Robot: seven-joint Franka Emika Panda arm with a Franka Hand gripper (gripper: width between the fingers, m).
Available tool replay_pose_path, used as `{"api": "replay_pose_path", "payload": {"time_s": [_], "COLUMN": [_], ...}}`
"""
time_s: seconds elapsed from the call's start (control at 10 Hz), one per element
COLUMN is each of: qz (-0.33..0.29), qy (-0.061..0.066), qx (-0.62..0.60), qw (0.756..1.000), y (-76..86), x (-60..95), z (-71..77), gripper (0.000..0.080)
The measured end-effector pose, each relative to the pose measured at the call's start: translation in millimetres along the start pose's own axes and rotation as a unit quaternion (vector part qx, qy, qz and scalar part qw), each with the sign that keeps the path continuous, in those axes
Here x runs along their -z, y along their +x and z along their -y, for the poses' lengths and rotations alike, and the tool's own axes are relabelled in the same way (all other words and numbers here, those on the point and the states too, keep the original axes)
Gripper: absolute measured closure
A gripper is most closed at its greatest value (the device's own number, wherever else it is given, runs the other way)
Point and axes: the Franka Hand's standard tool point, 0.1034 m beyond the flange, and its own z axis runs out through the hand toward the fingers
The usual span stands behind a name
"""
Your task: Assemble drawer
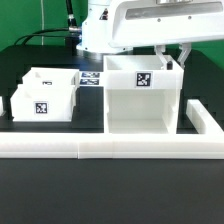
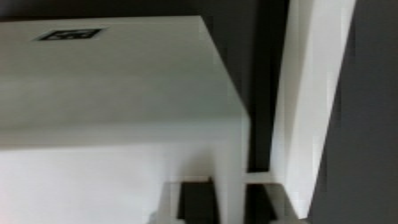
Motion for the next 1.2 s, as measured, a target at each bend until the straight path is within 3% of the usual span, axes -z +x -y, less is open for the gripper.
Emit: {"api": "replay_pose_path", "payload": {"time_s": [0.2,0.5,1.0,1.2], "qz": [-0.014,-0.025,-0.034,-0.038], "qy": [0.006,0.016,0.036,0.049], "qx": [-0.105,-0.254,-0.358,-0.441], "qw": [0.994,0.967,0.932,0.895], "y": [2.9,13.5,22.4,25.8], "x": [-1.7,-1.7,3.1,4.6], "z": [6.6,8.9,12.2,10.2], "gripper": [0.0761,0.0755,0.0753,0.0752]}}
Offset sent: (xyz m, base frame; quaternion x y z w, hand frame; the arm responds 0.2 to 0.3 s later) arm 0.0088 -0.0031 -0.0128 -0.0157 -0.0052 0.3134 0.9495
